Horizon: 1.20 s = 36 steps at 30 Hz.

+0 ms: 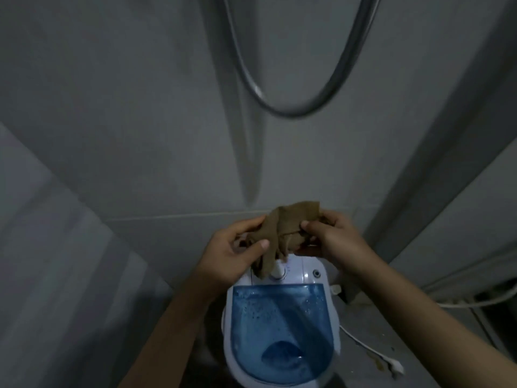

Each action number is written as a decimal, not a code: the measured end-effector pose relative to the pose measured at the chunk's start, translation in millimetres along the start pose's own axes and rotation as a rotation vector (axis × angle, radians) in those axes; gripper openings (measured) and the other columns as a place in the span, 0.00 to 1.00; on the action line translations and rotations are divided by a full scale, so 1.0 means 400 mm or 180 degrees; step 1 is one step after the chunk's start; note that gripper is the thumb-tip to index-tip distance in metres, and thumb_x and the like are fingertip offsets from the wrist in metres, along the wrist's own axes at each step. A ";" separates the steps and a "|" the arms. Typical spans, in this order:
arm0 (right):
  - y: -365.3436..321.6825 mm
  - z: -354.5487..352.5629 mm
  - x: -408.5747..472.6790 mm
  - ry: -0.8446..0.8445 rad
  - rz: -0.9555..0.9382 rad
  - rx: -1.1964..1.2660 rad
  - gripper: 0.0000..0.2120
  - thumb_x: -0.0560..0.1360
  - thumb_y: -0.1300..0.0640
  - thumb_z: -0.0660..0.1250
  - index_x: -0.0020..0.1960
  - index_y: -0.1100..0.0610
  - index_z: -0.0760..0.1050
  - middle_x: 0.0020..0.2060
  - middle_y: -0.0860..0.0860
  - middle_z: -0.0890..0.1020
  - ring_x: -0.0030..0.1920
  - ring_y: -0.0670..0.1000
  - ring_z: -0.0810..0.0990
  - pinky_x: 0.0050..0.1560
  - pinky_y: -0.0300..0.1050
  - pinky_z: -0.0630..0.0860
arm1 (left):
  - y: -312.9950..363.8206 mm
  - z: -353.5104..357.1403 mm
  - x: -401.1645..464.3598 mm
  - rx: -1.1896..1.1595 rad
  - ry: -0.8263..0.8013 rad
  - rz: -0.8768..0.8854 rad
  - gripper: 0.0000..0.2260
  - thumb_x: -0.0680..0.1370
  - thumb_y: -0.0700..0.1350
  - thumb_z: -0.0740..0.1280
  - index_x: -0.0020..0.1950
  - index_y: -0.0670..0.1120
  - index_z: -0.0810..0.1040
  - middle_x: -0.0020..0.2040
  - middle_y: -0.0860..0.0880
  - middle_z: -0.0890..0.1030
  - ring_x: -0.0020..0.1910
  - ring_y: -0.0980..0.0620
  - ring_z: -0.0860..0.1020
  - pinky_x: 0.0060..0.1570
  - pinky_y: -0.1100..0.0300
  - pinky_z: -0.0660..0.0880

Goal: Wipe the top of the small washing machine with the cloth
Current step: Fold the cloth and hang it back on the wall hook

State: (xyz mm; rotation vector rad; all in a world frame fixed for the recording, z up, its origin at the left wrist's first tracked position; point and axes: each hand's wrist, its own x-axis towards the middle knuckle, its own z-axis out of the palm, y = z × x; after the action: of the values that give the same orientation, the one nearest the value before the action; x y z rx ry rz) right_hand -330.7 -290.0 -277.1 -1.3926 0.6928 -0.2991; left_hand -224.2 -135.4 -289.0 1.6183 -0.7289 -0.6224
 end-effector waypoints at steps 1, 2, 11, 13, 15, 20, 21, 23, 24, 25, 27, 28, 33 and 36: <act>-0.037 -0.007 -0.017 0.0032 0.0108 0.0023 0.10 0.76 0.67 0.60 0.42 0.58 0.76 0.37 0.57 0.80 0.38 0.55 0.81 0.41 0.52 0.81 | 0.052 -0.004 -0.011 -0.0130 0.0086 -0.0116 0.16 0.74 0.29 0.65 0.59 0.41 0.77 0.41 0.58 0.85 0.42 0.64 0.82 0.42 0.72 0.75; -0.097 -0.017 -0.038 0.0040 0.0199 -0.0030 0.09 0.76 0.67 0.60 0.41 0.59 0.76 0.37 0.57 0.80 0.39 0.56 0.81 0.45 0.56 0.81 | 0.126 -0.012 -0.019 -0.0287 0.0201 -0.0237 0.13 0.75 0.29 0.64 0.57 0.39 0.78 0.36 0.58 0.85 0.38 0.64 0.81 0.37 0.72 0.75; -0.512 -0.005 -0.297 0.0221 -0.1059 -0.1337 0.12 0.71 0.52 0.70 0.53 0.53 0.74 0.49 0.46 0.79 0.47 0.45 0.79 0.45 0.34 0.74 | 0.626 -0.025 -0.088 -0.0662 0.0557 -0.0651 0.05 0.76 0.36 0.66 0.47 0.41 0.82 0.37 0.48 0.85 0.36 0.54 0.83 0.37 0.62 0.79; -0.592 0.012 -0.338 -0.0403 -0.1008 -0.1180 0.15 0.69 0.51 0.72 0.53 0.51 0.74 0.46 0.45 0.80 0.42 0.44 0.82 0.40 0.36 0.78 | 0.700 -0.027 -0.095 -0.0530 0.0609 -0.0585 0.04 0.75 0.39 0.68 0.46 0.42 0.82 0.38 0.46 0.84 0.38 0.51 0.82 0.40 0.59 0.78; -0.652 0.025 -0.364 -0.0643 -0.1121 -0.1243 0.18 0.68 0.53 0.74 0.55 0.53 0.75 0.45 0.45 0.80 0.39 0.43 0.83 0.37 0.35 0.80 | 0.763 -0.033 -0.104 -0.0638 0.0635 -0.0506 0.05 0.74 0.38 0.69 0.47 0.37 0.81 0.36 0.45 0.84 0.35 0.53 0.82 0.36 0.63 0.79; -0.750 0.040 -0.375 -0.0621 -0.1570 -0.0853 0.11 0.72 0.64 0.70 0.54 0.58 0.80 0.46 0.57 0.85 0.45 0.51 0.84 0.47 0.44 0.82 | 0.864 -0.080 -0.126 -0.0493 0.0541 -0.0077 0.12 0.70 0.36 0.73 0.53 0.38 0.81 0.47 0.41 0.84 0.46 0.50 0.83 0.47 0.63 0.79; -0.764 0.047 -0.378 -0.0646 -0.1622 -0.0775 0.10 0.72 0.65 0.68 0.54 0.59 0.80 0.46 0.58 0.85 0.45 0.51 0.84 0.49 0.44 0.82 | 0.880 -0.094 -0.135 -0.0447 0.0488 0.0016 0.14 0.69 0.34 0.73 0.53 0.39 0.81 0.46 0.43 0.85 0.46 0.51 0.83 0.47 0.63 0.79; -0.792 0.071 -0.382 -0.0740 -0.1673 -0.0630 0.11 0.73 0.67 0.66 0.55 0.62 0.79 0.45 0.57 0.85 0.44 0.48 0.83 0.47 0.40 0.81 | 0.905 -0.124 -0.149 -0.0378 0.0342 0.0191 0.15 0.67 0.29 0.72 0.52 0.40 0.80 0.41 0.48 0.86 0.42 0.54 0.84 0.44 0.65 0.79; -0.800 0.080 -0.382 -0.0803 -0.1619 -0.0512 0.11 0.74 0.68 0.65 0.55 0.63 0.79 0.42 0.54 0.85 0.43 0.46 0.83 0.44 0.36 0.80 | 0.914 -0.132 -0.153 -0.0324 0.0295 0.0243 0.16 0.67 0.27 0.71 0.53 0.39 0.80 0.39 0.50 0.86 0.40 0.55 0.84 0.42 0.66 0.78; -0.810 0.095 -0.381 -0.0859 -0.1547 -0.0376 0.11 0.74 0.68 0.65 0.56 0.63 0.78 0.39 0.49 0.86 0.41 0.43 0.83 0.41 0.33 0.78 | 0.921 -0.147 -0.157 -0.0269 0.0314 0.0304 0.17 0.67 0.26 0.70 0.54 0.38 0.79 0.38 0.51 0.85 0.39 0.56 0.83 0.41 0.66 0.78; -0.826 0.124 -0.375 -0.0932 -0.1386 -0.0163 0.11 0.75 0.67 0.64 0.56 0.62 0.78 0.34 0.44 0.86 0.38 0.42 0.83 0.38 0.32 0.78 | 0.935 -0.180 -0.167 -0.0171 0.0384 0.0408 0.19 0.69 0.25 0.68 0.57 0.36 0.78 0.40 0.49 0.84 0.38 0.58 0.83 0.41 0.67 0.78; -0.835 0.141 -0.371 -0.0962 -0.1320 -0.0096 0.11 0.75 0.66 0.64 0.56 0.60 0.79 0.33 0.44 0.86 0.38 0.43 0.84 0.38 0.33 0.79 | 0.943 -0.199 -0.172 -0.0147 0.0407 0.0466 0.19 0.69 0.25 0.68 0.58 0.37 0.78 0.41 0.48 0.84 0.39 0.59 0.83 0.41 0.67 0.78; -0.878 0.243 -0.349 -0.1077 -0.1120 0.0029 0.10 0.75 0.64 0.64 0.54 0.63 0.80 0.35 0.49 0.85 0.37 0.46 0.83 0.39 0.37 0.82 | 0.951 -0.285 -0.192 0.0283 0.0482 0.0680 0.23 0.62 0.39 0.79 0.55 0.49 0.80 0.49 0.50 0.85 0.50 0.54 0.82 0.46 0.63 0.79; -0.899 0.305 -0.337 -0.1063 -0.1202 -0.0240 0.08 0.75 0.63 0.65 0.45 0.58 0.83 0.29 0.48 0.84 0.33 0.47 0.80 0.37 0.39 0.78 | 0.943 -0.331 -0.181 0.0981 0.0841 0.0794 0.22 0.66 0.35 0.75 0.55 0.51 0.76 0.47 0.57 0.80 0.47 0.60 0.79 0.42 0.74 0.75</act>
State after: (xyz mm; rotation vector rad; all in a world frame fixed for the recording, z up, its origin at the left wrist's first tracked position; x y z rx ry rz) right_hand -288.5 -180.1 108.4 -1.5968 0.1646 -0.3280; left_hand -219.4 -35.9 105.0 1.8100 -0.8409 -0.1145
